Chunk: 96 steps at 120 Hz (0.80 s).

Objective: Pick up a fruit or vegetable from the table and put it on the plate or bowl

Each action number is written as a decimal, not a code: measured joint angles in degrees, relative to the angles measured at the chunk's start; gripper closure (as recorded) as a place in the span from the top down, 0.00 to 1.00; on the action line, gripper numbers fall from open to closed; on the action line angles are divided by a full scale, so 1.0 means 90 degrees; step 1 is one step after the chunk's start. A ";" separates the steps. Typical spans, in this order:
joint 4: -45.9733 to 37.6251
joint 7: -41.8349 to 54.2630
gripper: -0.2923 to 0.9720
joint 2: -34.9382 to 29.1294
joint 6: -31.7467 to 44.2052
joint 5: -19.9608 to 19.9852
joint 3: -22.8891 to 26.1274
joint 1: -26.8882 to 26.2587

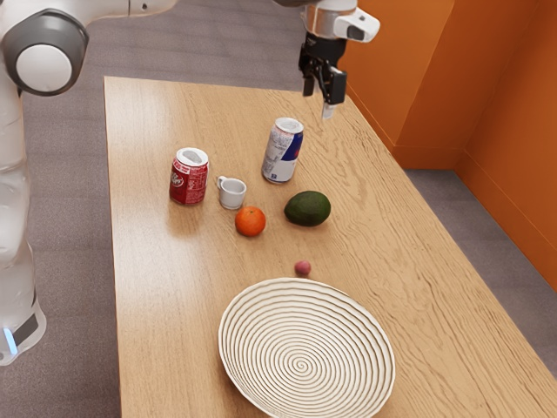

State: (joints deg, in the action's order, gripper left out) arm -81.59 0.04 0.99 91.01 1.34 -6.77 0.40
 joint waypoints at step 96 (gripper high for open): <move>0.0896 0.0006 0.77 0.0931 -0.0646 0.0005 -0.0275 -0.0080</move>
State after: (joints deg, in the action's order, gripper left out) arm -73.52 0.09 9.37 85.20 1.38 -9.25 -0.31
